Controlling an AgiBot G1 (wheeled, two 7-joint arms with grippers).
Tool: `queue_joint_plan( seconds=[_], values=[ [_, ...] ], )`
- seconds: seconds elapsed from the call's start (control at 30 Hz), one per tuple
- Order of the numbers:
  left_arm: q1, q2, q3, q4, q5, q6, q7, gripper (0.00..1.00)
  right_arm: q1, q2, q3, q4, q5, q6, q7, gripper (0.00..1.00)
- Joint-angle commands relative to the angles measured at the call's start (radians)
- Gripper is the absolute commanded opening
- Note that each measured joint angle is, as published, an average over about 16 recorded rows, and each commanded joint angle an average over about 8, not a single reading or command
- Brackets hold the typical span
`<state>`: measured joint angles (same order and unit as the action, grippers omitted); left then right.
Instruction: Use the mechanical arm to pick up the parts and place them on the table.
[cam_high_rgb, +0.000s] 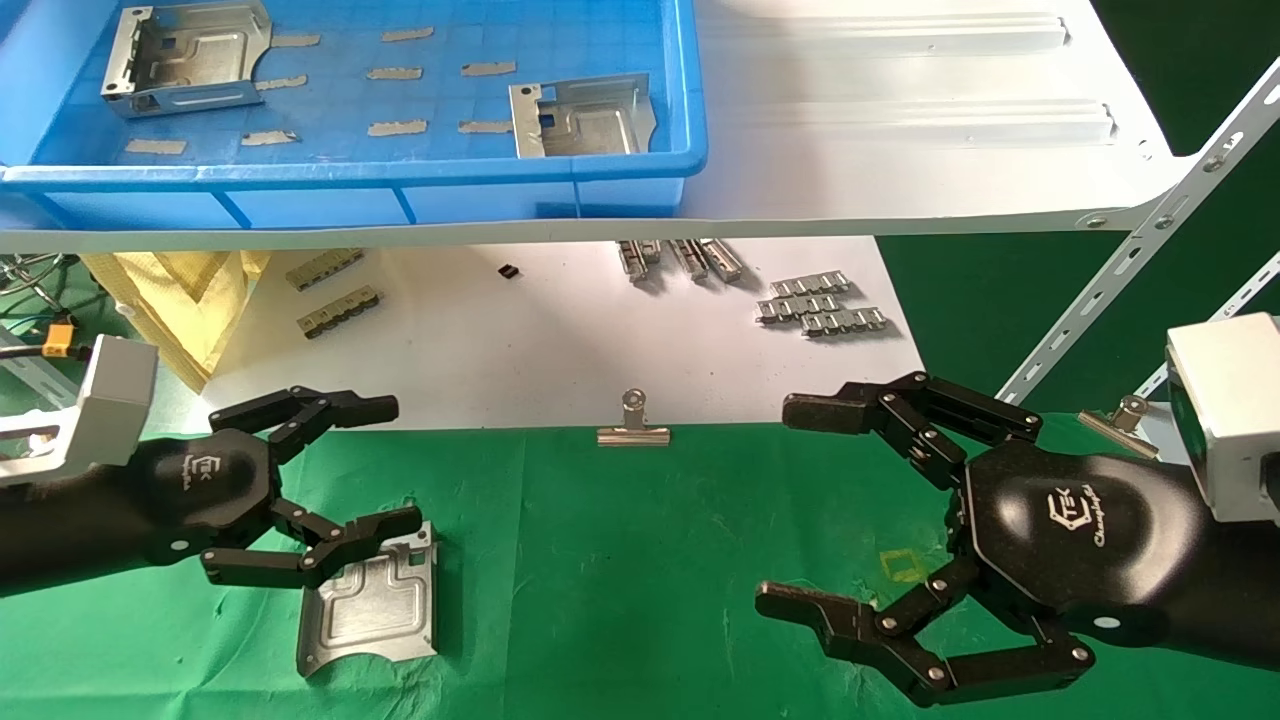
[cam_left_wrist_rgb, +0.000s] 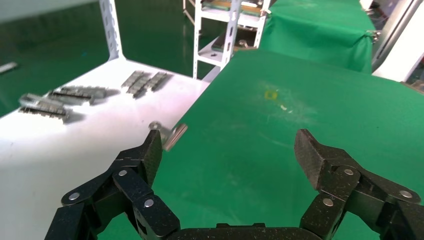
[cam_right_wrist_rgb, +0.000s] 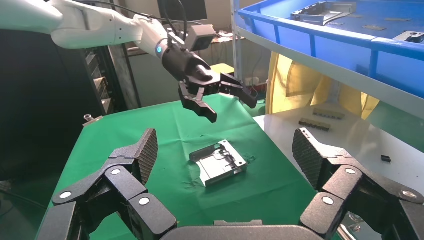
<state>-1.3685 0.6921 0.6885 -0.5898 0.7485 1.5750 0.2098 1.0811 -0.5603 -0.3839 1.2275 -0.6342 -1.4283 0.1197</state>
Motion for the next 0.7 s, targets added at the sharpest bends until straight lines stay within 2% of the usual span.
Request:
queue_joint_plan(
  seconds=[0.03, 0.7],
  values=[
    [0.013, -0.004, -0.018, -0.030, -0.001, -0.003, -0.017, 1.00, 0.000, 0.000, 0.000, 0.000, 0.000, 0.000, 0.000, 1.00],
    [0.142, -0.039, -0.198, -0.336, -0.009, -0.038, -0.192, 1.00, 0.000, 0.000, 0.000, 0.000, 0.000, 0.000, 0.000, 1.00]
  ],
)
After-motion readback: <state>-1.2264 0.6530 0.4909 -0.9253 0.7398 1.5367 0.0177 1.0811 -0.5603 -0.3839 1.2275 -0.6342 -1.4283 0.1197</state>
